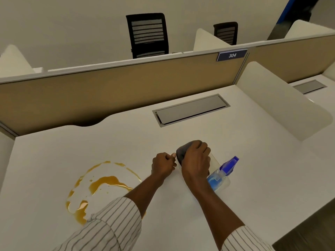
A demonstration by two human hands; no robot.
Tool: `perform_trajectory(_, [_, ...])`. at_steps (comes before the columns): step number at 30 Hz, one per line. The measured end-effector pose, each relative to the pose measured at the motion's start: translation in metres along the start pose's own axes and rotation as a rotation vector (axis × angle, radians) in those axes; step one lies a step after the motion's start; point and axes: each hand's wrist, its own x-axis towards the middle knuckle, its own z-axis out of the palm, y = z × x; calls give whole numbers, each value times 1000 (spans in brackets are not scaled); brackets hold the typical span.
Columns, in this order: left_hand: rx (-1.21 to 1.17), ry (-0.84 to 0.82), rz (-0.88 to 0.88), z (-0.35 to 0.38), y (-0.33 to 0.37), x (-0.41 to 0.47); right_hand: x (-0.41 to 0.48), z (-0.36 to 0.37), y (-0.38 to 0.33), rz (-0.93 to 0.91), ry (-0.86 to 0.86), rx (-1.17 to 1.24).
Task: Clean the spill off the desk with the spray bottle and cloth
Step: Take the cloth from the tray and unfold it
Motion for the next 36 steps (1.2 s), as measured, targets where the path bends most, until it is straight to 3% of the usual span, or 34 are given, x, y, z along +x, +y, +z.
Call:
perform_trajectory(6, [-204,106,1,-32,20,-33,-32,-71,-14,-109,19,289])
perform_trajectory(11, [-461,202,-60,-79,34,-80,-61,-98,-27,-209,-108,658])
perform_trajectory(16, [-677,298,-130,-131,8,-160,-98,-81,-25,-230,-546,1033])
perform_trajectory(23, [-738,386,-121,-166,-47,-228,-152,-74,-23,43,-1090,1269])
perform_trajectory(26, [-850,305,-207,-168,-69,-242,-170,-77,-25,150,-1216,1298])
perform_trajectory(30, [-1043,215,-287,-165,-88,-253,-186,-75,-27,164,-1257,1281])
perform_trajectory(33, [-1056,283,-270,-165,-94,-260,-192,-72,-29,163,-1230,1248])
perform_trajectory(36, [-953,389,-220,-169,-97,-265,-198,-63,-32,6,-1125,1149])
